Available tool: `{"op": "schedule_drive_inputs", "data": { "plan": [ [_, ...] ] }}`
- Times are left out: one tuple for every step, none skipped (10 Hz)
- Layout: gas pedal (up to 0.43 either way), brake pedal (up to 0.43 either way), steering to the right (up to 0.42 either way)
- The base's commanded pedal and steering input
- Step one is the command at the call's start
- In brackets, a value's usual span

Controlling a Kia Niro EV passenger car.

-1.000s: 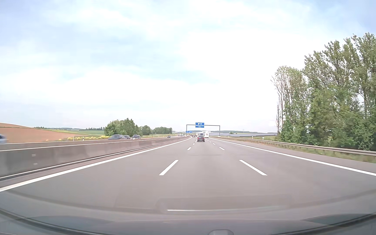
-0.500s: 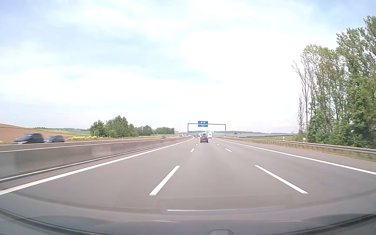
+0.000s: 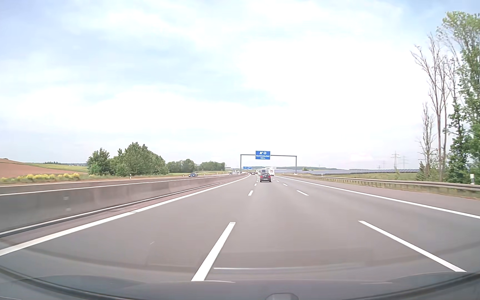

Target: Follow the waypoints while adhering to traffic rules and regulations

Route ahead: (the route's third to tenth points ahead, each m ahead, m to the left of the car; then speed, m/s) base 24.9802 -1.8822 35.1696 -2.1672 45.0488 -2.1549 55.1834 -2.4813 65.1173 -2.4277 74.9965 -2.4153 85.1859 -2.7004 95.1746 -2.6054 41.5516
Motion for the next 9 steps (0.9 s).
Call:
{"op": "schedule_drive_inputs", "data": {
  "plan": [
    [0.421, 0.000, -0.002],
    [0.421, 0.000, -0.002],
    [0.421, 0.000, -0.002],
    [0.421, 0.000, -0.001],
    [0.421, 0.000, 0.000],
    [0.421, 0.000, 0.000],
    [0.421, 0.000, 0.000],
    [0.421, 0.000, 0.000],
    [0.421, 0.000, 0.000]
  ]
}}
